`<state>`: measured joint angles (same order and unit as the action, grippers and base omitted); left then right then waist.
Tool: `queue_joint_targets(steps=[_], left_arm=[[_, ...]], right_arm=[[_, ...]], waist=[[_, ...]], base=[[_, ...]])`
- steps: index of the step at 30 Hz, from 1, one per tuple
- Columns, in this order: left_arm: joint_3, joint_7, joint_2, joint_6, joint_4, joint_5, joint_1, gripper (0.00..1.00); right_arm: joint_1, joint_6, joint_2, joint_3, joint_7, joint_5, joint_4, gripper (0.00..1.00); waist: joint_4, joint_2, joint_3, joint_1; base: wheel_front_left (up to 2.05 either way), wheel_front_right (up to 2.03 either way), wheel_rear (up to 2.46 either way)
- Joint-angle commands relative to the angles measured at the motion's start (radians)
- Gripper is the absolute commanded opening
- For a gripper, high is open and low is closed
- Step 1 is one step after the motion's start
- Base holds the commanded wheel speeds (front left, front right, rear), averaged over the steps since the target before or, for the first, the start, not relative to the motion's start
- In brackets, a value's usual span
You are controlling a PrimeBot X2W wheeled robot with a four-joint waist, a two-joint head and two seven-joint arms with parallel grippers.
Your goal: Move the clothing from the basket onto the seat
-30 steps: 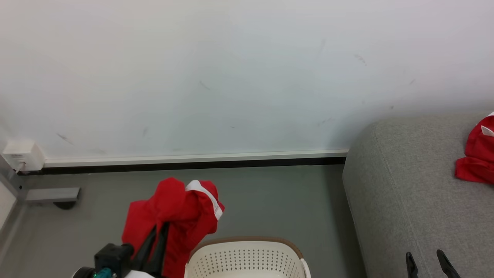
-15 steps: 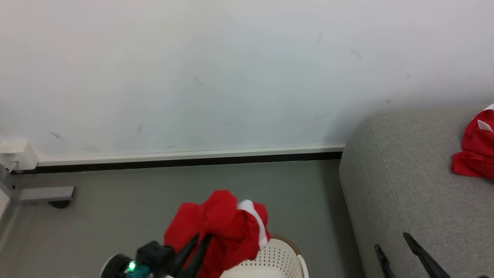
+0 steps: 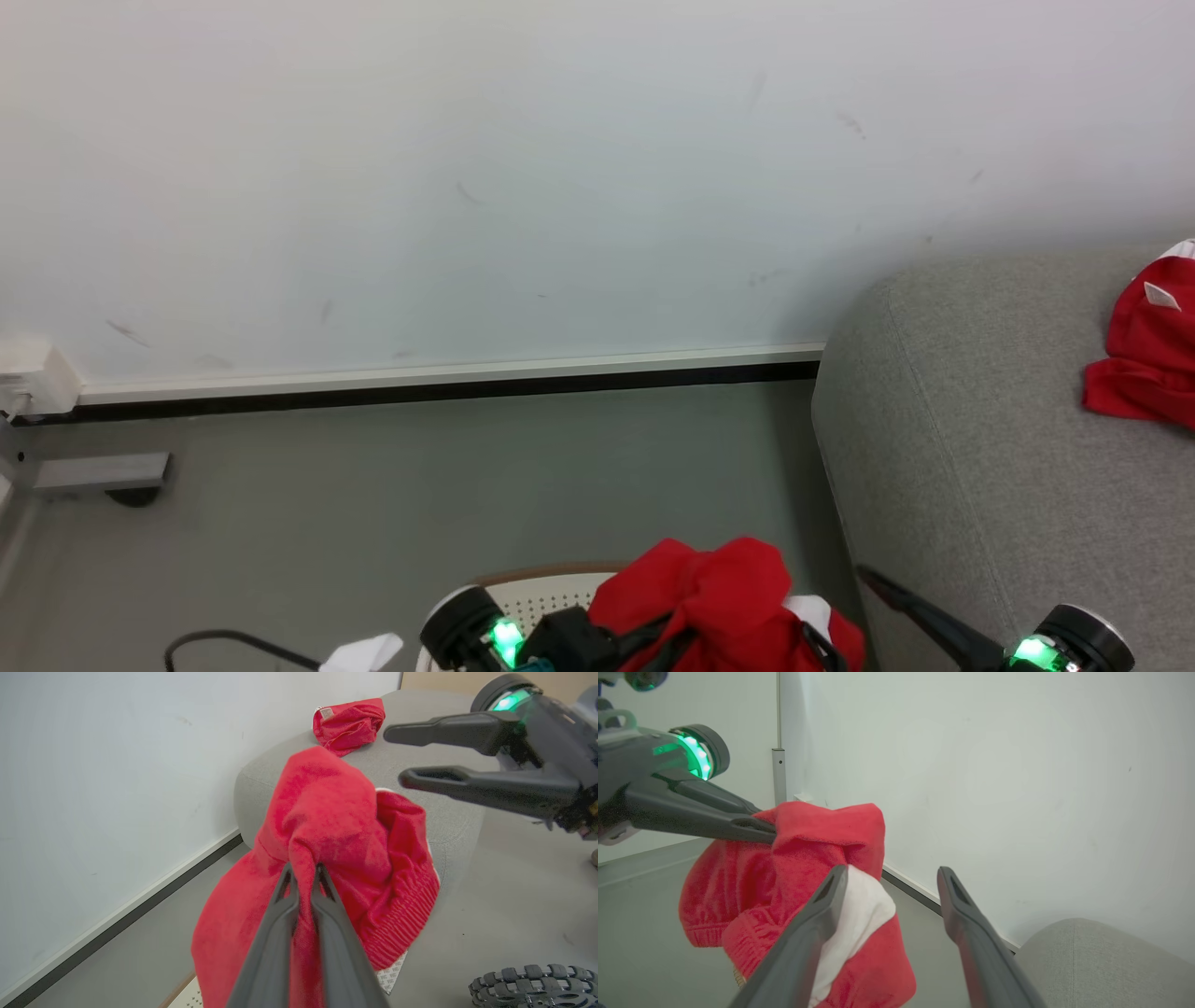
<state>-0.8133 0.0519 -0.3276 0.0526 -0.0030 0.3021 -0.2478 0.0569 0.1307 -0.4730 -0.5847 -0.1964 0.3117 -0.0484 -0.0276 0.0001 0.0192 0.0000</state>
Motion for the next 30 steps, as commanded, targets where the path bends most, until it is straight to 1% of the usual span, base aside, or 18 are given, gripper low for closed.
queue_joint_targets(steps=[1, 5, 7, 12, 20, 21, 22, 23, 24, 28, 30], left_arm=[[-0.013, 0.000, 0.013, 0.008, 0.009, -0.017, -0.021, 0.00], [-0.051, -0.001, 0.040, 0.028, 0.020, -0.024, -0.048, 0.00], [-0.058, -0.002, 0.047, 0.031, 0.023, -0.024, -0.054, 0.00], [-0.103, -0.008, 0.082, 0.051, 0.027, 0.001, -0.073, 0.00], [-0.166, -0.009, 0.107, 0.069, 0.024, 0.040, -0.102, 0.00], [-0.170, -0.010, 0.108, 0.070, 0.026, 0.046, -0.105, 0.00], [-0.174, -0.012, 0.109, 0.071, 0.028, 0.054, -0.107, 0.00], [-0.177, -0.013, 0.111, 0.070, 0.030, 0.059, -0.108, 0.00], [-0.179, -0.016, 0.110, 0.070, 0.032, 0.064, -0.109, 0.00], [-0.181, -0.021, 0.104, 0.071, 0.041, 0.070, -0.112, 0.00], [-0.174, -0.028, 0.100, 0.062, 0.045, 0.070, -0.111, 0.00]], right_arm=[[0.017, 0.000, -0.015, -0.024, 0.012, 0.020, -0.003, 1.00], [0.034, 0.000, -0.030, -0.075, 0.029, 0.048, 0.000, 1.00], [0.040, 0.000, -0.033, -0.084, 0.029, 0.053, 0.004, 1.00], [0.064, 0.000, -0.044, -0.140, 0.041, 0.077, 0.028, 1.00], [0.101, 0.000, -0.041, -0.233, 0.065, 0.110, 0.064, 1.00], [0.106, 0.000, -0.039, -0.238, 0.064, 0.114, 0.068, 0.78], [0.109, 0.000, -0.037, -0.242, 0.063, 0.119, 0.072, 0.47], [0.111, 0.000, -0.036, -0.246, 0.062, 0.124, 0.076, 0.21], [0.111, 0.000, -0.035, -0.250, 0.063, 0.127, 0.081, 0.00], [0.117, 0.000, -0.039, -0.252, 0.059, 0.149, 0.097, 0.00], [0.113, 0.000, -0.043, -0.240, 0.053, 0.155, 0.102, 0.00]], waist=[[-0.001, -0.0001, -0.002, 0.0000], [-0.004, -0.0001, -0.008, 0.0000], [-0.005, -0.0001, -0.009, 0.0000], [-0.010, -0.0001, -0.014, 0.0000], [-0.012, -0.0001, -0.014, 0.0000], [-0.012, -0.0001, -0.014, 0.0000], [-0.012, -0.0001, -0.015, 0.0000], [-0.013, -0.0001, -0.015, 0.0000], [-0.013, -0.0001, -0.016, 0.0000], [-0.013, -0.0001, -0.016, 0.0000], [-0.014, -0.0001, -0.016, 0.0000]], base=[[0.00, 0.00, 0.00], [0.00, 0.00, 0.00], [0.00, 0.00, 0.00], [0.00, 0.00, 0.00], [0.00, 0.00, 0.00], [0.00, 0.00, 0.00], [0.00, 0.00, 0.00], [0.00, 0.00, 0.00], [0.00, 0.00, 0.00], [0.00, 0.00, 0.00], [0.00, 0.00, 0.00]])
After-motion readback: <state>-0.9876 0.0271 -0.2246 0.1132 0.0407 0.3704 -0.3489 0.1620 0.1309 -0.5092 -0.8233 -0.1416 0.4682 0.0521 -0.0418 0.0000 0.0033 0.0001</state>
